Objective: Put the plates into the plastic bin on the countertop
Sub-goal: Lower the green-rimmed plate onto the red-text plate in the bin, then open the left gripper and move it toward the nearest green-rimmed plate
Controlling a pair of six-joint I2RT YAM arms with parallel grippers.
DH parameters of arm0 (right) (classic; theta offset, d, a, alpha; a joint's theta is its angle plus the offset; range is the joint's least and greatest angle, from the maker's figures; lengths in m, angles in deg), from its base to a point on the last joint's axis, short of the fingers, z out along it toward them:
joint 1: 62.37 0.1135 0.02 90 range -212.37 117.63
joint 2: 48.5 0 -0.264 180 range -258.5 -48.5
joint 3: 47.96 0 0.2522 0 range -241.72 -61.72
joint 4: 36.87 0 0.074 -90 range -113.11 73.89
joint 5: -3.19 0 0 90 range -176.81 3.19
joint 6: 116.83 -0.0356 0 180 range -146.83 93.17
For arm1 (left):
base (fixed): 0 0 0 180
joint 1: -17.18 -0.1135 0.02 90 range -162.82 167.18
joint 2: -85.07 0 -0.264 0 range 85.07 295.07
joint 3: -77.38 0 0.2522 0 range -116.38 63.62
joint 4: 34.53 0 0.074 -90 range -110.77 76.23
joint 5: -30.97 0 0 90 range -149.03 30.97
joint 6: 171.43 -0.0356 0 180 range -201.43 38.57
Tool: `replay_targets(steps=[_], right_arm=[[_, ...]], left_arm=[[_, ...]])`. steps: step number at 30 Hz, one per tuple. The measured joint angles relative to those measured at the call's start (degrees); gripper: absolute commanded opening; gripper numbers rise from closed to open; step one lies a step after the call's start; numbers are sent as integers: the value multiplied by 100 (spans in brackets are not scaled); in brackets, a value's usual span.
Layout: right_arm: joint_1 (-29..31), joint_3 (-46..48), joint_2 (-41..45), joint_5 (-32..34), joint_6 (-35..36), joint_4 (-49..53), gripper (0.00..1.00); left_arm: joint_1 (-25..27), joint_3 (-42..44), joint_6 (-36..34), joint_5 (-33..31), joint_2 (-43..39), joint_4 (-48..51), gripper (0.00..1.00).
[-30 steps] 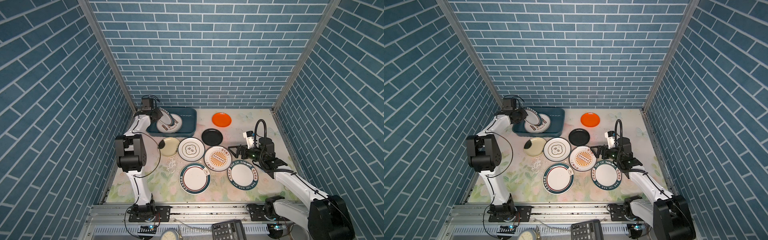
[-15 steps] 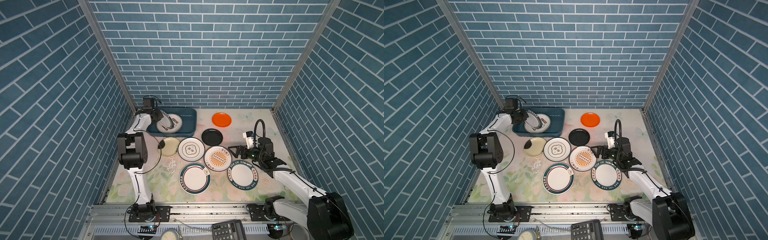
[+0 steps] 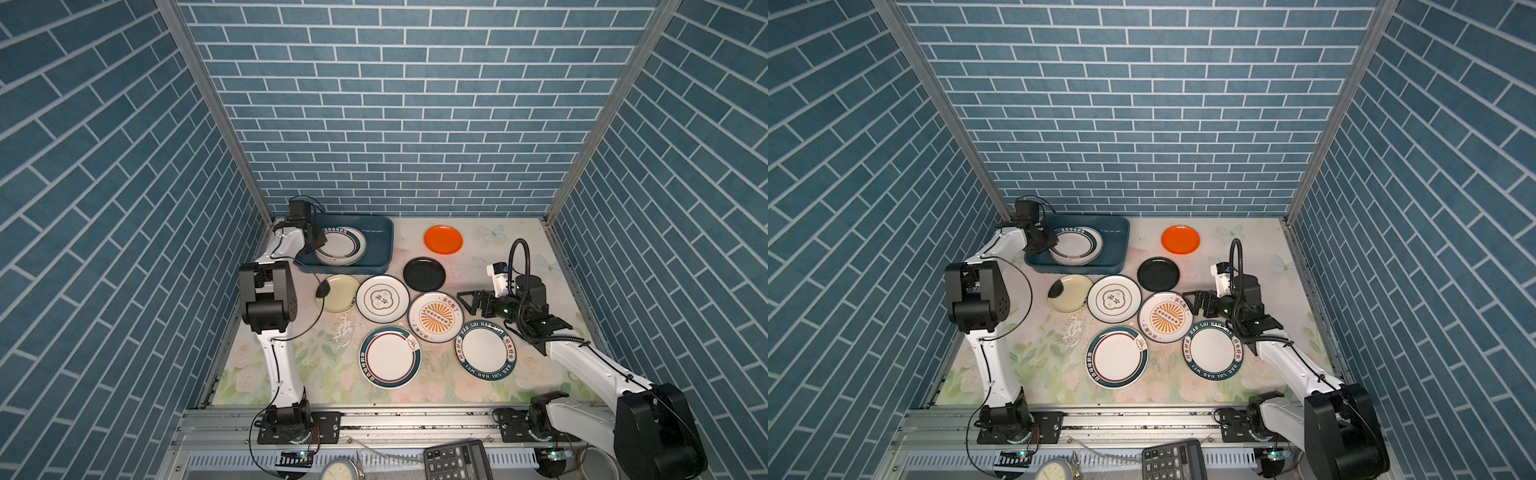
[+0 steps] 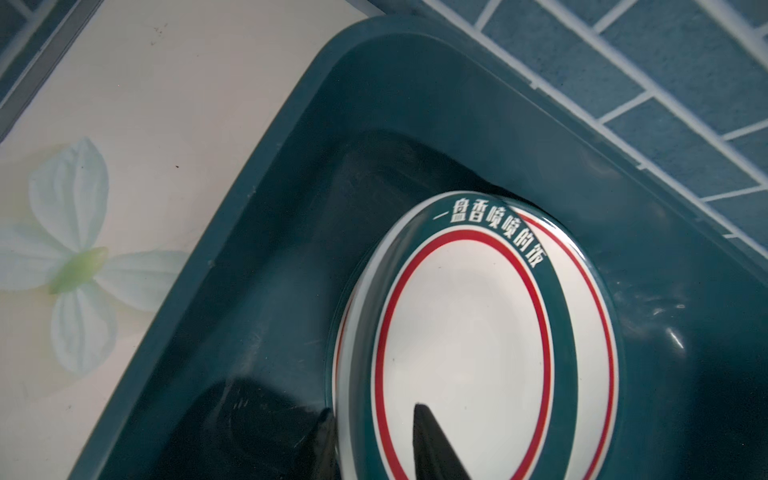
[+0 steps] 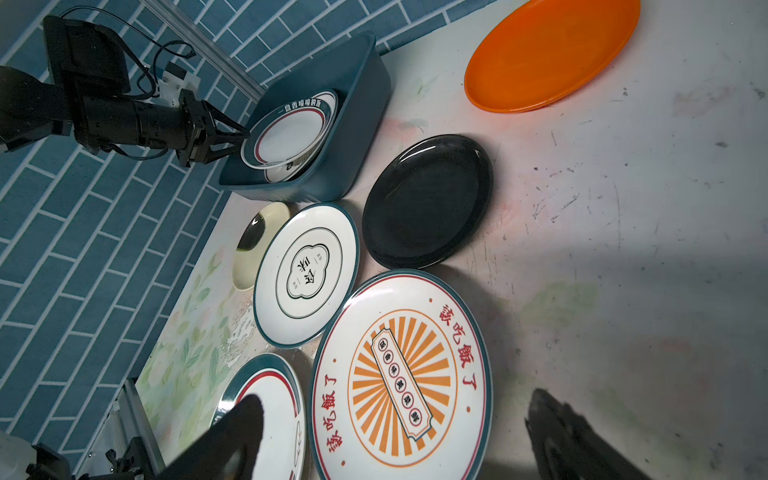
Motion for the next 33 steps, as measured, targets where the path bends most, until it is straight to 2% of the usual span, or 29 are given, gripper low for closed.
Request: replay_targets(steps=[1,4,6,11,16,19,25,33], right_arm=[[0,0,0,13,0,0,99],[0,0,2,33,0,2,99],[0,4,15,42,0,2,99],[-2,13,116,68,-2,9,99],[0,13,317,131,-7,48,99],[0,13,431,219,-15,83,99],[-2,4,769,337,-92,520,99],[-2,-212,1405,365,-181,1482,99]], left_arm=[[0,-9,-2,2,0,-4,53],[2,-22,-72,-2,0,4,83],[24,-20,-127,-63,-15,11,99],[96,190,-208,-275,-424,-4,100],[302,772,-216,-535,-1543,-120,100],[490,1453,-136,-763,-2468,-313,100],[750,3366,354,-1014,-4308,-855,100],[922,4771,673,-962,-5630,-684,100]])
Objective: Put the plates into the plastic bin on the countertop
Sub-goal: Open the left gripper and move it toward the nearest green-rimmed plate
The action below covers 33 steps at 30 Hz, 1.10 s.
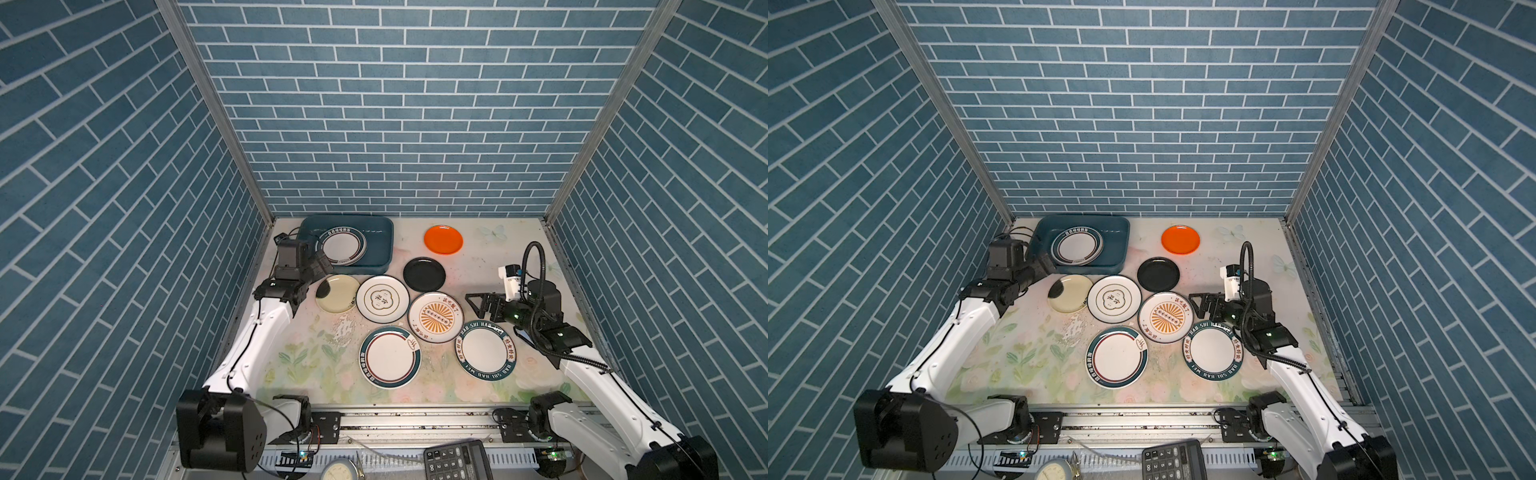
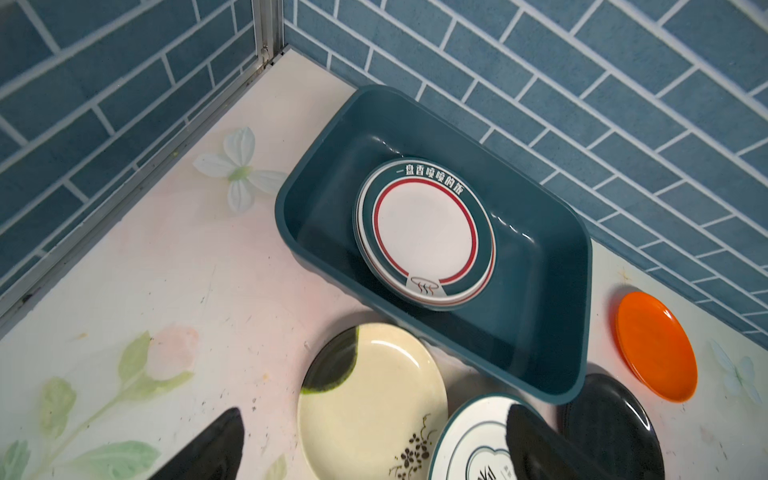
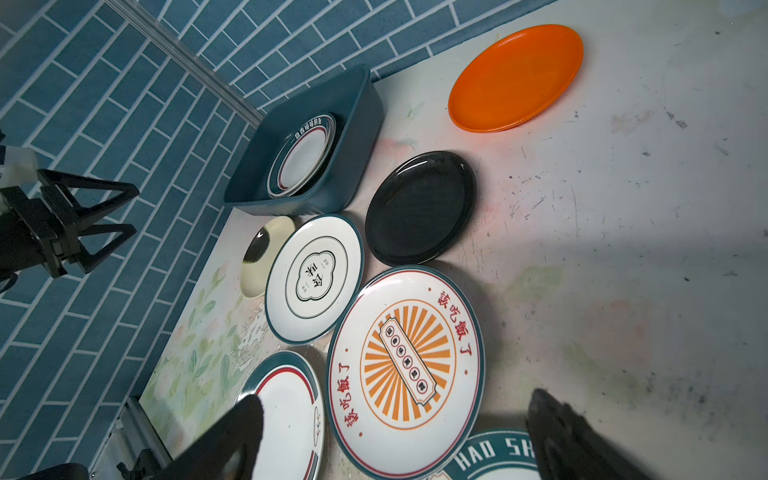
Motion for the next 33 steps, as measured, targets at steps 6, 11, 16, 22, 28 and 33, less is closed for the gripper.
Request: replay_targets(steps=[6,11,16,22,28,33], right_arm=[[2,-476,409,-20,-208,761,99],[2,-546,686,-35,-494,944,99],[2,-549,507,-57,-658,944,99],[2,-658,-133,-125,-796,960,99],[2,-734,-529,-227,-1141,605,99],[22,-734,-780,-369,-1554,186,99]], left_arm=[[442,490,57,149,-883,463,100],[573,737,149,380,-1353,914,100],[717,1237,363,699,-1926,1182,100],[798,1519,380,911,-2448,1589,99],[804,2011,496,1366,-2787,1692,99],[809,2736,750,1923,-2769,1381,96]])
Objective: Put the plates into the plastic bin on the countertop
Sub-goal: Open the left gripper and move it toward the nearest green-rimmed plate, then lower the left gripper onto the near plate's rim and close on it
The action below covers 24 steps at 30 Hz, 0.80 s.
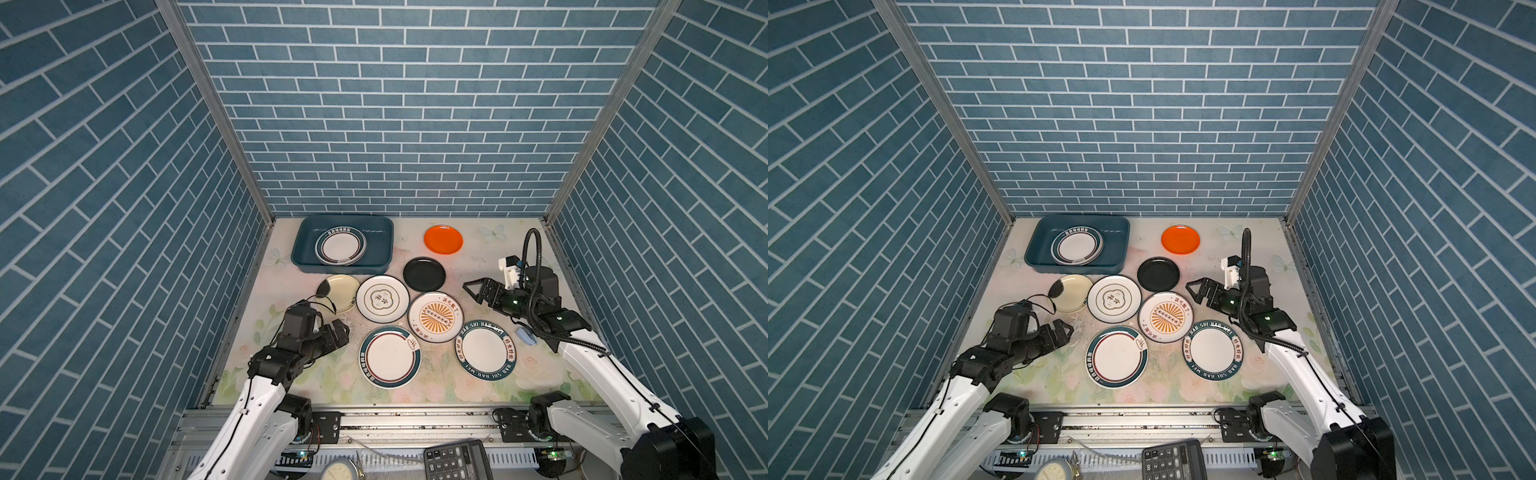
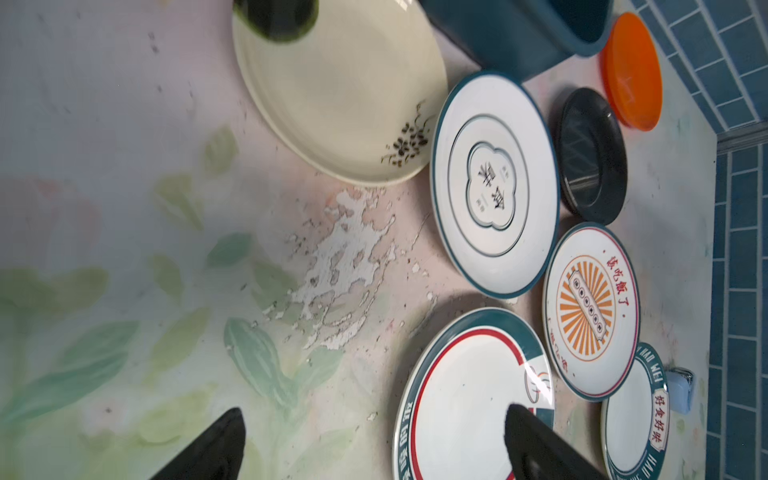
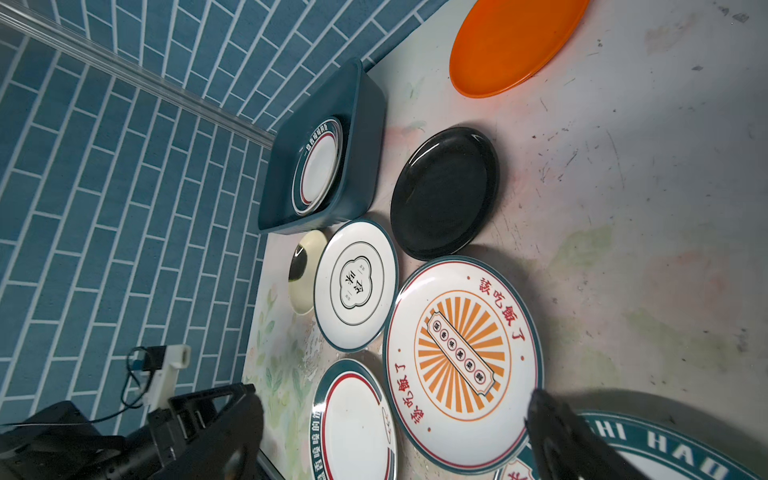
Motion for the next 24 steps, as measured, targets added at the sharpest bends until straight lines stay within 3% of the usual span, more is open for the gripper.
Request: replay_targets(steps=[4,9,14,24], right_arm=[[57,0,-131,-83,-199,-216,99],[125,0,-413,-210,-245,-310,99],[168,0,-575,-232,-243,-334,97],[179,0,-769,-229,-238,-374,97]], left_arm=[[37,282,142,321,164,-343,93],[55,411,315,619,372,-887,76],[144,636,520,798,433,-1355,67],[378,756,662,887,435,-1816,61]])
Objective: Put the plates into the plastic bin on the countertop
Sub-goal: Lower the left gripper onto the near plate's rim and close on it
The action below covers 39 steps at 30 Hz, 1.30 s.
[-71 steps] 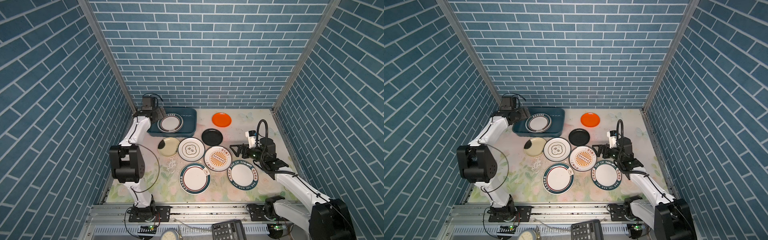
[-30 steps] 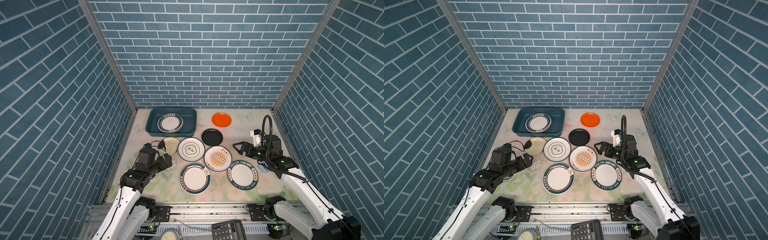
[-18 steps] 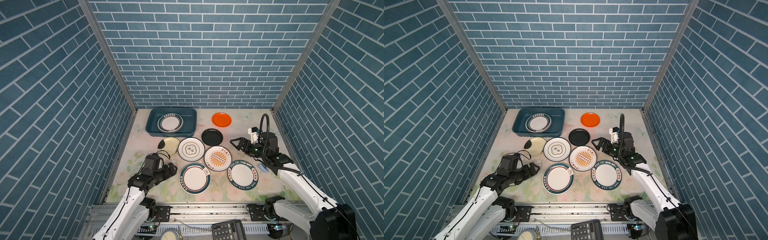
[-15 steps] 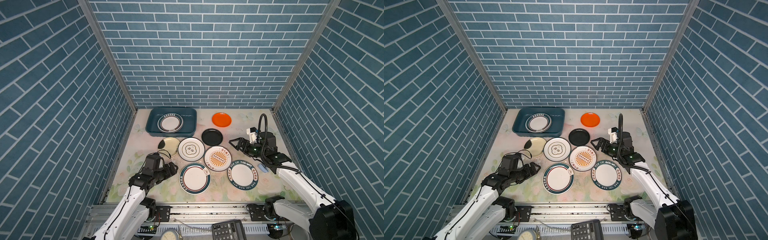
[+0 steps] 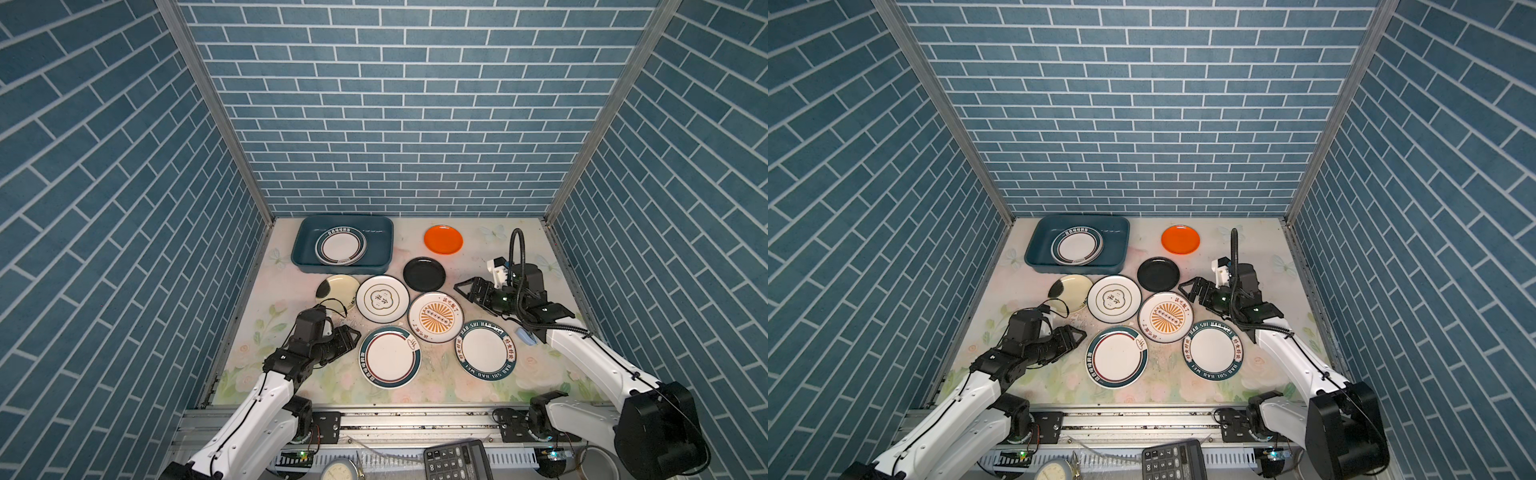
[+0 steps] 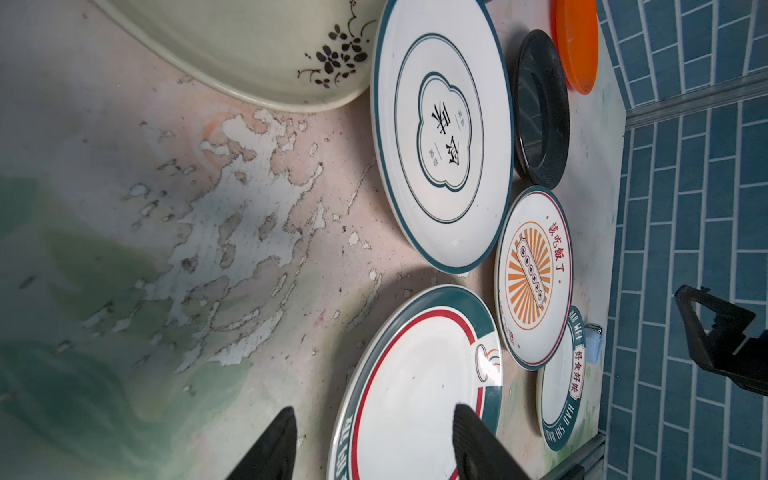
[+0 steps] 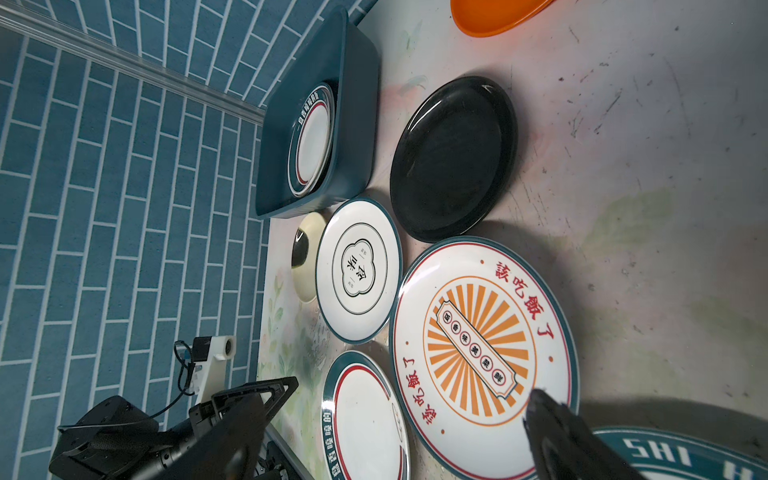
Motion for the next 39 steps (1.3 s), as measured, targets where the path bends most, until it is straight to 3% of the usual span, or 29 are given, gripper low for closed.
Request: replay_targets(steps=[15,24,29,39], right_arm=[[20,0,0,15,2,-7,97],[22,0,-15,35,4,-7,96],[22,0,-15,57,4,-7,96],[24,35,-15,146,2,-7,96]], left_arm=[[98,319,138,146,557,-627,50],[146,450,125,380,1305,-1150,46],[177,450,114,474,1561,-1429,38],[184,481,74,492,1698,-1639,36]])
